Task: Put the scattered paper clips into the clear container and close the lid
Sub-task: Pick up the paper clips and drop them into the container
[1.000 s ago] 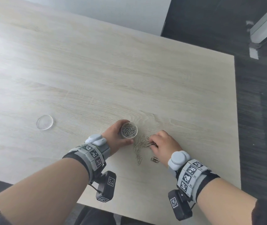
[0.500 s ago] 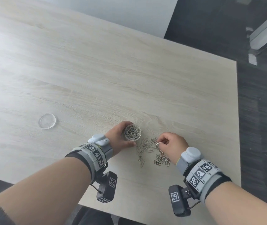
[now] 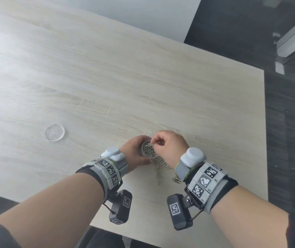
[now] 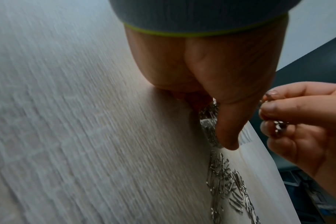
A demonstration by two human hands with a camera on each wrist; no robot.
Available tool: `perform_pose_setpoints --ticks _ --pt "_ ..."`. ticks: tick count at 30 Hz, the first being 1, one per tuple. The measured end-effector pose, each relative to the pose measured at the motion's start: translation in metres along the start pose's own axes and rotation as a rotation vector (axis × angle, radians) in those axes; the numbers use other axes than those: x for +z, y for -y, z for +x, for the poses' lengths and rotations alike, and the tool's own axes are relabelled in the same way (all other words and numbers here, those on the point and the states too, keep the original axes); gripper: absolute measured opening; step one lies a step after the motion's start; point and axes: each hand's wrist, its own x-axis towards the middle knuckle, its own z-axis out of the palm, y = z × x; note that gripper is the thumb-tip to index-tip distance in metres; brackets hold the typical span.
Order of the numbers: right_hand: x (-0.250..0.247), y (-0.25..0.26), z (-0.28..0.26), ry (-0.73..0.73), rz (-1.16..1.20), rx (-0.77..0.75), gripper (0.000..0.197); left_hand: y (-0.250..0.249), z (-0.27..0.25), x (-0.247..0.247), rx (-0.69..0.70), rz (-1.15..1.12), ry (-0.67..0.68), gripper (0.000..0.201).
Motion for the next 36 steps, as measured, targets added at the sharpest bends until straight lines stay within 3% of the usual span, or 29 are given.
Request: perform_pose_setpoints --ticks 8,25,31,34,36 --pt "0.009 -0.001 0.004 0.053 -0.125 0.005 0.014 0.002 0.001 0.000 0.015 0.009 0.011 0.061" --pt "-0.014 -0.023 -0.021 0.056 0.019 -0.074 0.012 0.004 0.000 0.001 0.028 0.020 -0.008 0.068" --pt "-0.039 -0.077 -0.033 -0.065 -0.111 0.125 0.013 0.003 0.001 0.000 0.024 0.052 0.012 0.069" --pt "-0.041 -0.106 -0.043 -0.014 -0.213 0.235 0.033 0.003 0.000 0.001 0.014 0.045 0.007 0.070" --pt "-0.039 -0.115 -0.048 0.012 -0.287 0.224 0.045 0.004 0.000 0.001 0.010 0.040 0.001 0.071"
